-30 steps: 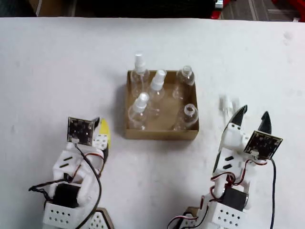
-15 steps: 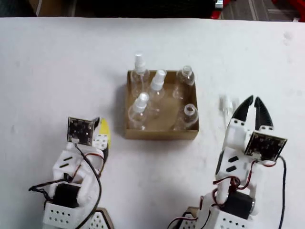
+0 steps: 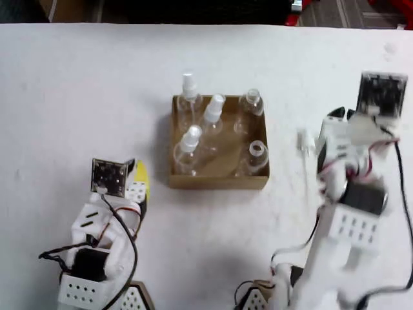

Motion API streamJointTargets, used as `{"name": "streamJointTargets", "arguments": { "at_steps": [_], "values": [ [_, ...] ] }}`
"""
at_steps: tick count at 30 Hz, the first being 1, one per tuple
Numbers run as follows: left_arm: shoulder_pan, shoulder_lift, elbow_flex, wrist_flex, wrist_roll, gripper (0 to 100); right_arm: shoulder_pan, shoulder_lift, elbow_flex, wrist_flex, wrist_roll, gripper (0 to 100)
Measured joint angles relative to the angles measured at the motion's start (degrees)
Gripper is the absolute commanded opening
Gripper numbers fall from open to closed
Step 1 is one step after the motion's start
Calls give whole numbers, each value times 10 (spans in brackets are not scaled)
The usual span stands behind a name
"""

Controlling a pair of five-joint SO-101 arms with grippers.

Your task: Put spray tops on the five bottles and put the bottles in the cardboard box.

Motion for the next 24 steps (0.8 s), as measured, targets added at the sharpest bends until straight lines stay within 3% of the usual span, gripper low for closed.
{"name": "streamJointTargets", "arguments": {
  "at_steps": [2,8,12,19,24],
  "values": [
    [0,0,0,0,0,42,-1,74,-58,44,7,39],
    [0,0,0,0,0,42,0,273,-220,156,10,223],
    [0,0,0,0,0,42,0,381,-295,194,23,217],
    [0,0,0,0,0,42,1,537,-367,197,120,187],
    [0,0,0,0,0,42,0,605,-411,197,130,187]
  ]
}}
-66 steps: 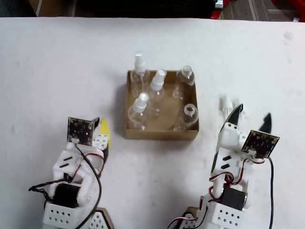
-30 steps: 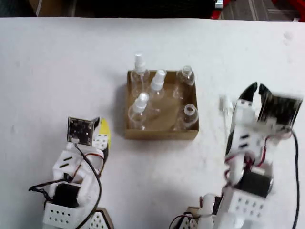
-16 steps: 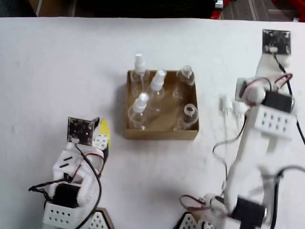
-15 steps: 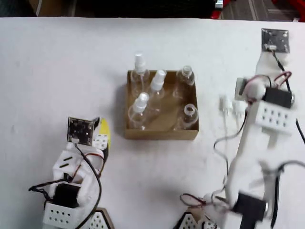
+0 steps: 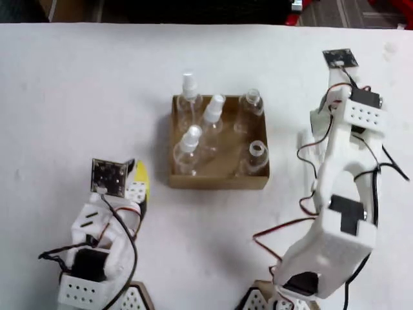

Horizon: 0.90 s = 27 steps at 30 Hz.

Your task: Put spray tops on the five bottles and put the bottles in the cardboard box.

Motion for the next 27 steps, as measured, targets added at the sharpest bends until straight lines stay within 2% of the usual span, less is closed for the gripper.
{"name": "streamJointTargets", "arguments": {
  "at_steps": [7,12,27],
  "values": [
    [0,0,0,0,-1,42,-33,79,-80,0,3,187],
    [0,0,0,0,-26,42,-36,147,-127,0,3,187],
    [0,0,0,0,-30,42,-49,297,-270,44,4,187]
  ]
}}
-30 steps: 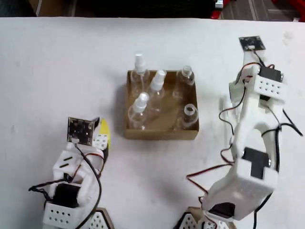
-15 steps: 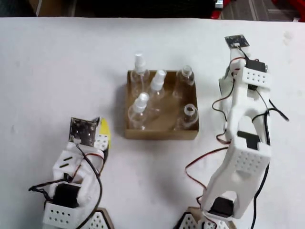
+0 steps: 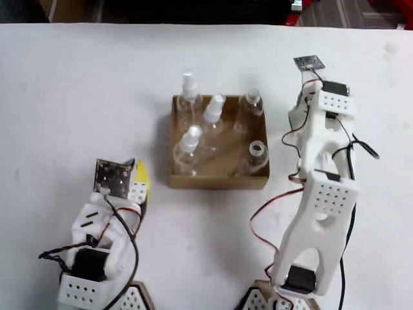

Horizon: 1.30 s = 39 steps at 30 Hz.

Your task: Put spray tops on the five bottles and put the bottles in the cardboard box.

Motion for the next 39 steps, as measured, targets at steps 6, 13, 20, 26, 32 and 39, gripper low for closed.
{"name": "streamJointTargets", "arguments": {
  "at_steps": [6,13,20,26,32,39],
  "values": [
    [0,0,0,0,0,42,2,44,-44,0,-1,156],
    [0,0,0,0,0,42,4,55,-63,-4,0,15],
    [0,0,0,0,0,42,3,58,-105,49,18,15],
    [0,0,0,0,0,42,3,58,-244,154,18,15],
    [0,0,0,0,0,42,3,58,-441,230,4,15],
    [3,0,0,0,0,42,8,56,-528,234,-127,15]
  ]
}}
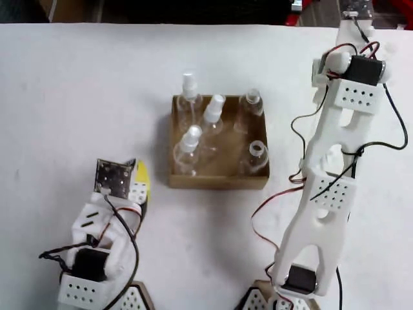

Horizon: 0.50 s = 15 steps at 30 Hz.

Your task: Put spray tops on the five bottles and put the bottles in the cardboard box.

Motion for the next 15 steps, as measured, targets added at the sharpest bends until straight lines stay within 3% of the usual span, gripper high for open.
{"name": "streamJointTargets", "arguments": {
  "at_steps": [7,15],
  "values": [
    [0,0,0,0,0,42,-1,-97,54,1,-25,15],
    [0,0,0,0,0,42,-11,-320,270,1,-25,15]
  ]
}}
